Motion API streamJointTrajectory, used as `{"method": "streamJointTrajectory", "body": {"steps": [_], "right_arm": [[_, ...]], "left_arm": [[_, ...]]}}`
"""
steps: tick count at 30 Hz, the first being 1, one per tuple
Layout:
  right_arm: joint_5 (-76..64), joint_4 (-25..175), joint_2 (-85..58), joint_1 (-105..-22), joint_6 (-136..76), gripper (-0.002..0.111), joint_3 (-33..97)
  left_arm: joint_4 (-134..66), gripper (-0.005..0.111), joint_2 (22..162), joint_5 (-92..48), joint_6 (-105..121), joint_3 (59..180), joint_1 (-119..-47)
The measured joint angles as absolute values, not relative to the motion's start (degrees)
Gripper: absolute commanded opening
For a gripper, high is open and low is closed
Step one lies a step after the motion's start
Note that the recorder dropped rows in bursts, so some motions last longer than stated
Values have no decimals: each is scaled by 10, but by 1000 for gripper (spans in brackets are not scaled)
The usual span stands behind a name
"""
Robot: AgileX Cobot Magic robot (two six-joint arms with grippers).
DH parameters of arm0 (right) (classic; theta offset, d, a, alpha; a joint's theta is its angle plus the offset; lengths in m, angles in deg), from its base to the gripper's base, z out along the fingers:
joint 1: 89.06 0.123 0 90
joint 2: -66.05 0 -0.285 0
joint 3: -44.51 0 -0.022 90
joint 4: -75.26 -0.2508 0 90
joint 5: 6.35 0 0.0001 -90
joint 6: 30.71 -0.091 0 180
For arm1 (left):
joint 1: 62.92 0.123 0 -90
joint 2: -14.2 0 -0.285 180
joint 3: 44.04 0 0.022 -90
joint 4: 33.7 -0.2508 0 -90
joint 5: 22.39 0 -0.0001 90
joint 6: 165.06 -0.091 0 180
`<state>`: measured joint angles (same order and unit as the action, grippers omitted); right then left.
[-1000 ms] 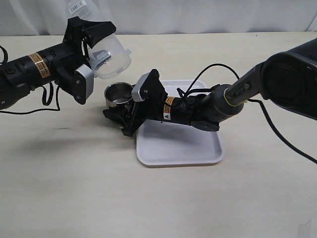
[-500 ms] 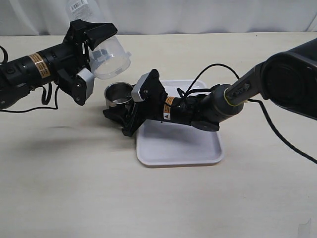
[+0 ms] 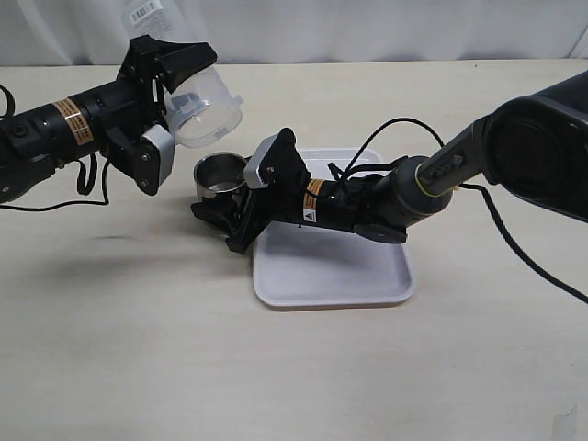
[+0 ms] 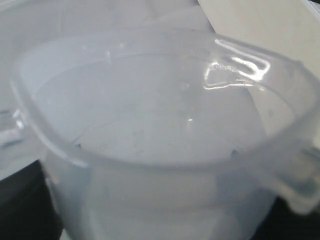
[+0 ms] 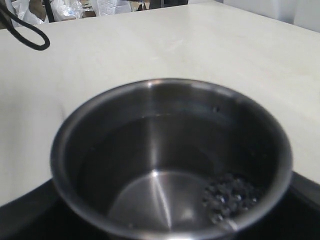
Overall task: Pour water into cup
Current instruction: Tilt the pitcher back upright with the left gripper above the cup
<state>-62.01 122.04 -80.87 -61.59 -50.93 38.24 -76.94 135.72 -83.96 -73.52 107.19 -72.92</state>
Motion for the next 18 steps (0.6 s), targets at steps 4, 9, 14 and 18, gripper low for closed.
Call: {"method": "streamJointTrajectory", "body": {"steps": [4,9,14,18], "right_arm": [[-620,1220,-809,-616,-509,4,382],[-620,1220,-809,-616,-509,4,382],[-620,1220,-809,-616,-509,4,382],[-620,1220,-809,-616,-509,4,382]], "left_arm": [[-769,0,1357,-836,-727,1072,-729],[-769,0,1357,-835,-725,1072,-729],[-769,0,1357,-835,-724,1072,-729],[-769,0,1357,-835,-724,1072,-729]]}}
